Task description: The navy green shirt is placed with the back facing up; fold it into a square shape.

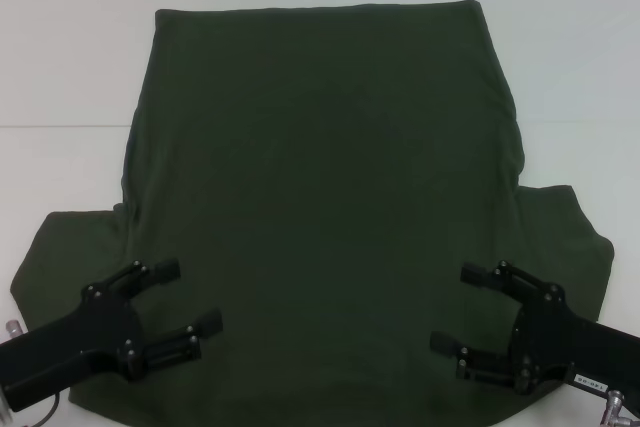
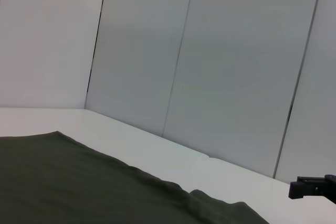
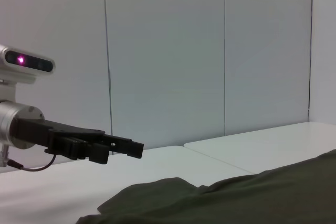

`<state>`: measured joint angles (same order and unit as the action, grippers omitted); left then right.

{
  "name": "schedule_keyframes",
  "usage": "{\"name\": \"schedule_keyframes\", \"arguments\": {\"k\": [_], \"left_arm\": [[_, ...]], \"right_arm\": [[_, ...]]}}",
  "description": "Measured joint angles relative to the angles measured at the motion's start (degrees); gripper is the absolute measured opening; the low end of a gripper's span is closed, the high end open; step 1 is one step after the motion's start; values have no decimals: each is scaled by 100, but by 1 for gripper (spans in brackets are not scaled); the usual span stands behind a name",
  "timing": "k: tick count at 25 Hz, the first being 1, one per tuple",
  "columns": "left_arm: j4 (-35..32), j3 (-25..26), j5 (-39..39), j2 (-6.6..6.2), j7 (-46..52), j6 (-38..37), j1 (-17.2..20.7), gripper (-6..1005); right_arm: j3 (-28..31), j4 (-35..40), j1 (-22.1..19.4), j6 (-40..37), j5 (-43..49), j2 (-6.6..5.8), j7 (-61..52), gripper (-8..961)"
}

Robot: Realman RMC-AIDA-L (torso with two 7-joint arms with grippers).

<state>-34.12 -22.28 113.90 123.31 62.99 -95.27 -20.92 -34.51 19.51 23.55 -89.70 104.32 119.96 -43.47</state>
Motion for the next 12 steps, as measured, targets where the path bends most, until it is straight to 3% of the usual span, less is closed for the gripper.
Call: {"name": "schedule_keyframes", "arguments": {"k": [7,12], "left_arm": [[3,85,-22,-44,696,19,-46,948],[-79,46,74,-269,2499,307,-205,944]], "right_arm": [[19,1,0,-11,0,0,-3,938],[9,-2,5,-5,0,0,-8,938]]}}
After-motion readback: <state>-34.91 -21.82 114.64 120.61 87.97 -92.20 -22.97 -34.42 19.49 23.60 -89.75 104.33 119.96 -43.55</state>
